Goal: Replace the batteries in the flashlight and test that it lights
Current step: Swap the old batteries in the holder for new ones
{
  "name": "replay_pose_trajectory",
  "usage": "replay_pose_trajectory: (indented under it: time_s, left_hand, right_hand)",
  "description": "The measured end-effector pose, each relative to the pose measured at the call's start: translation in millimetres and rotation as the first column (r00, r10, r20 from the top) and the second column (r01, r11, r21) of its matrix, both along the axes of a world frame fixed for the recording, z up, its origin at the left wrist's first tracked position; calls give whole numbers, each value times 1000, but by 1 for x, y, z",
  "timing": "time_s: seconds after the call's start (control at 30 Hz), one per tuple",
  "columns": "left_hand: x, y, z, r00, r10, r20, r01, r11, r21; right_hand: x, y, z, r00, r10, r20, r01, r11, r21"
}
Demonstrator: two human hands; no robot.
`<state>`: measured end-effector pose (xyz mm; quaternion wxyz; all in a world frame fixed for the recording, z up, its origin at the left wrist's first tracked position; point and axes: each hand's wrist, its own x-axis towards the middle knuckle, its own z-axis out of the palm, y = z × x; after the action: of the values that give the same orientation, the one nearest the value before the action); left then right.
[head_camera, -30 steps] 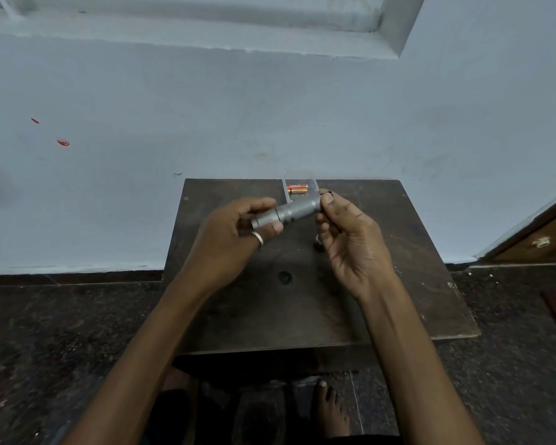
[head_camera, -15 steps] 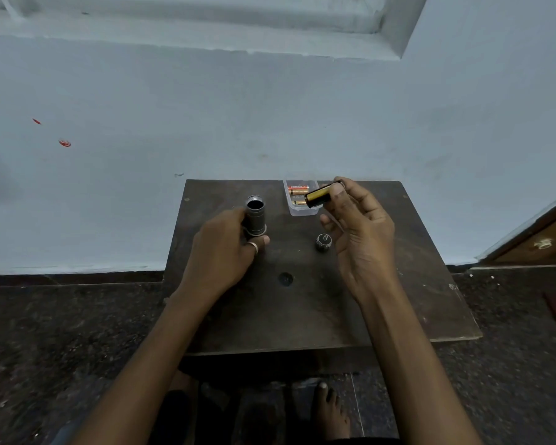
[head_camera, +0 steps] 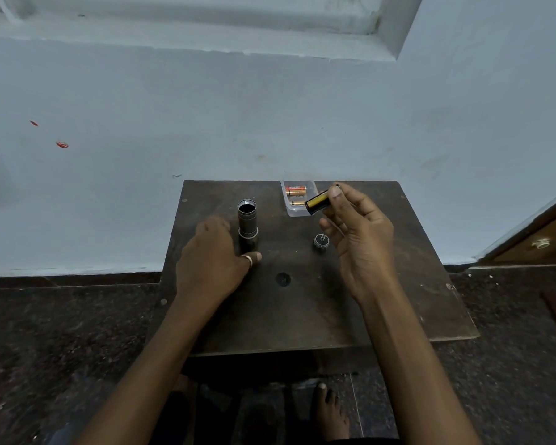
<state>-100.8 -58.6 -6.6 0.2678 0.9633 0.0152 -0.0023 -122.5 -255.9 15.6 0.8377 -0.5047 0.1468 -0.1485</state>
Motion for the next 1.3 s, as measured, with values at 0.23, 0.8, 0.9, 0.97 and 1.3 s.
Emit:
replay_pose_trajectory:
  time_s: [0.23, 0.8, 0.9, 0.97, 1.3]
  left_hand:
    - [-27, -21, -2, 980, -150, -128, 138, 985, -100]
    - [-8, -58, 13, 807, -424, -411, -450, 10, -893]
    - [-6, -60, 9, 819, -408, -403, -441, 2, -898]
    - [-5, -62, 9, 832, -399, -386, -425, -9, -905]
    - [1, -55, 5, 860, -373, -349, -364, 31, -931]
  right_hand:
    - [1, 2, -5, 993, 21, -116, -40, 985, -166]
    - [-6, -1, -4, 982, 154, -113, -186, 904, -384]
    - [-8, -2, -6, 986, 149, -76, -167, 835, -524]
    - [-8, -3, -7, 993, 108, -54, -118, 770, -627]
    - [-12, -2, -12, 982, 187, 32, -52, 427, -903]
